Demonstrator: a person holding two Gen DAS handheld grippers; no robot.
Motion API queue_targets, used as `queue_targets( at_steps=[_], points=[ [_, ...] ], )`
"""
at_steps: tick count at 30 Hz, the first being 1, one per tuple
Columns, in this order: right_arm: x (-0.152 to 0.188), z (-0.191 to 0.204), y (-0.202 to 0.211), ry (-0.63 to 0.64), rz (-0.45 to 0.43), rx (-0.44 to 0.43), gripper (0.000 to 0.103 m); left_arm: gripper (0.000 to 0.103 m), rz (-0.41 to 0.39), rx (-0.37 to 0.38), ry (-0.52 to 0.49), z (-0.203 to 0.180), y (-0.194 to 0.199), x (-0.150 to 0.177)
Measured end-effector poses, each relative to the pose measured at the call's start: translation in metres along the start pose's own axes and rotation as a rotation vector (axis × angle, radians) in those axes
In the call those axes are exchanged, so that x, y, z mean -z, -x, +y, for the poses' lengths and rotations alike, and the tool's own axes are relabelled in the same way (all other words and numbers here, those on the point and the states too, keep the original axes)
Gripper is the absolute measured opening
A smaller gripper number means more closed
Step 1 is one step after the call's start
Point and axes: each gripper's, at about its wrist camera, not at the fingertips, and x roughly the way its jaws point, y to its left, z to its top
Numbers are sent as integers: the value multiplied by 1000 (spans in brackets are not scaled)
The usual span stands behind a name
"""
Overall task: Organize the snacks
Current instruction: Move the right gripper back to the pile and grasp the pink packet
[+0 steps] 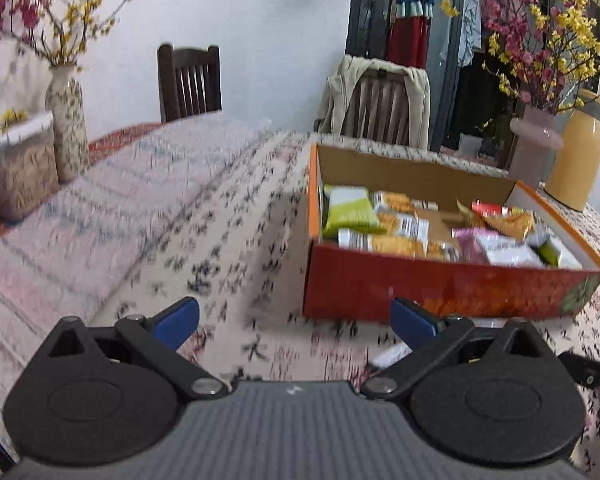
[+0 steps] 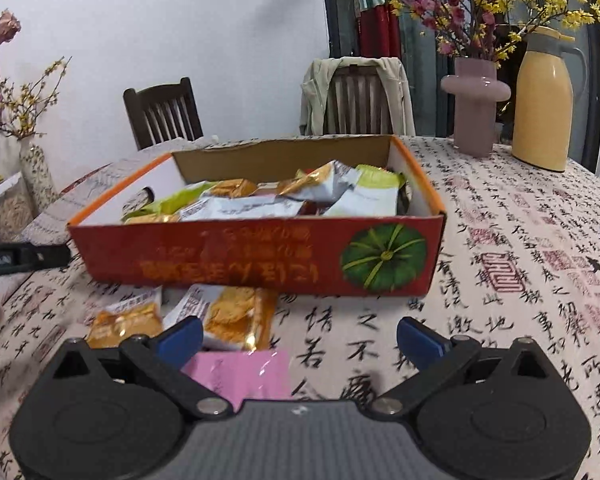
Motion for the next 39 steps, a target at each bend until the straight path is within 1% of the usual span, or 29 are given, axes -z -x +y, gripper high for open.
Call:
queue_targets(
  at_steps=[5,12,17,19,24,26,27,39],
  points=[
    [2,10,1,7,17,-12,103,103,47,11,-6,1,-10,16],
    [4,25,-2,29,48,-30,103,103,82,54,18,5,-16,17],
    [8,31,-12,35,109,-18,103,103,98,71,52,9,-19,16],
    [10,31,-16,27,132,-26,103,103,103,76,61,11,-20,16],
    [12,35,-16,44,129,-10,103,103,109,81,70,11,-20,15],
    [15,42,-18,98,134,22,103,103,110,82,72,12,-21,15],
    [17,44,-17,105,126,30,103,103,111,83,73,12,-21,15],
    [17,43,-16,100,126,25,103,103,111,78,78,13,-22,15]
  ],
)
